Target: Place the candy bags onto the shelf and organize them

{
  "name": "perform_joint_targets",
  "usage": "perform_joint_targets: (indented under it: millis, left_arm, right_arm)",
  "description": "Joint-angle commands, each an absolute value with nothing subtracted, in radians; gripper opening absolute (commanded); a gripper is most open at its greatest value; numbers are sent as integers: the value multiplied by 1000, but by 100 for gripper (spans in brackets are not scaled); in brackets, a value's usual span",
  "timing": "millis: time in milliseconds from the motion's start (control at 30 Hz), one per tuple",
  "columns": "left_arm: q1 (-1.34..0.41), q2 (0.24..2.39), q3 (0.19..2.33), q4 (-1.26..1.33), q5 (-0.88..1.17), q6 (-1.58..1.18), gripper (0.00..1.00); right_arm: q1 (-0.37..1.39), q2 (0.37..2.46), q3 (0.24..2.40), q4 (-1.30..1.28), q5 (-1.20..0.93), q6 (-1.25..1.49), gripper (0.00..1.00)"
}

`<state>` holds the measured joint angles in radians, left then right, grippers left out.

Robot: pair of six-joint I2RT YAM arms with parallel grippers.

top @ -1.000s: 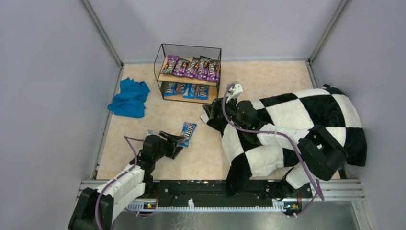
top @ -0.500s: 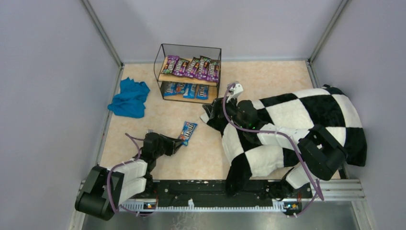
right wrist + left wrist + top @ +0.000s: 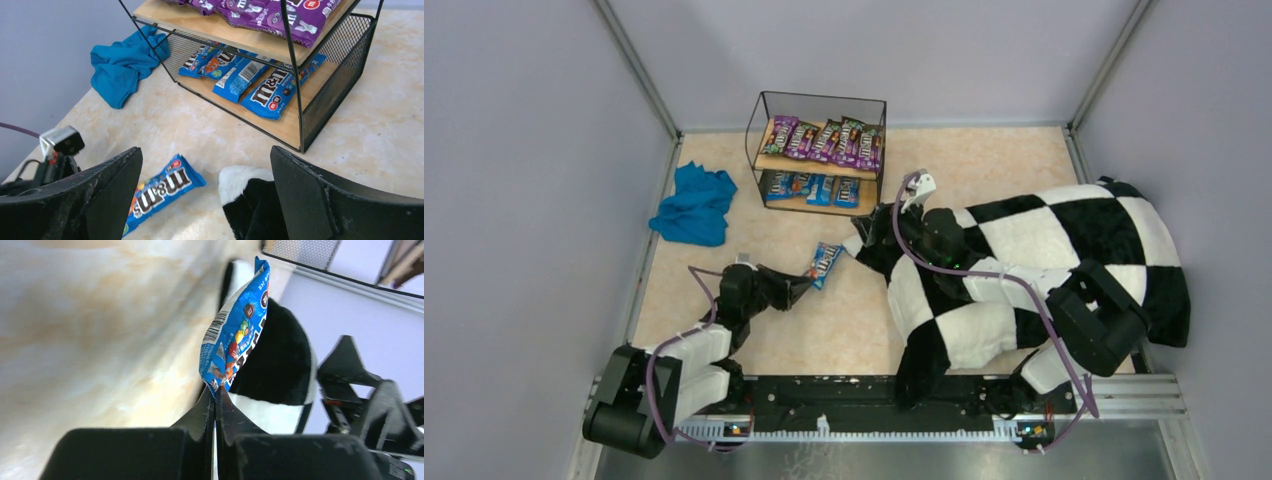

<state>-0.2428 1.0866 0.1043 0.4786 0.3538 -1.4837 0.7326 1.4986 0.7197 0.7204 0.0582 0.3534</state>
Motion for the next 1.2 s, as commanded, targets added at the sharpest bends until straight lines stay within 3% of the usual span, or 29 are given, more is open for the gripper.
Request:
perform_joint_targets:
  millis: [0,300,767,1167]
  left_arm:
    - [-238,1075,218,553,410,-1491,1]
    - [-262,1335,430,655,455,-1479,0]
    - [-368,1824,741,923,256,-1556,0]
    - [-453,2155,1065,927,100,-1569,0]
  right_arm:
    - [719,1456,708,776,55,365,99]
    - [703,1417,691,767,77,347,99]
    - [648,1385,653,785,62,365,99]
    - [610,1374,634,799,35,390,99]
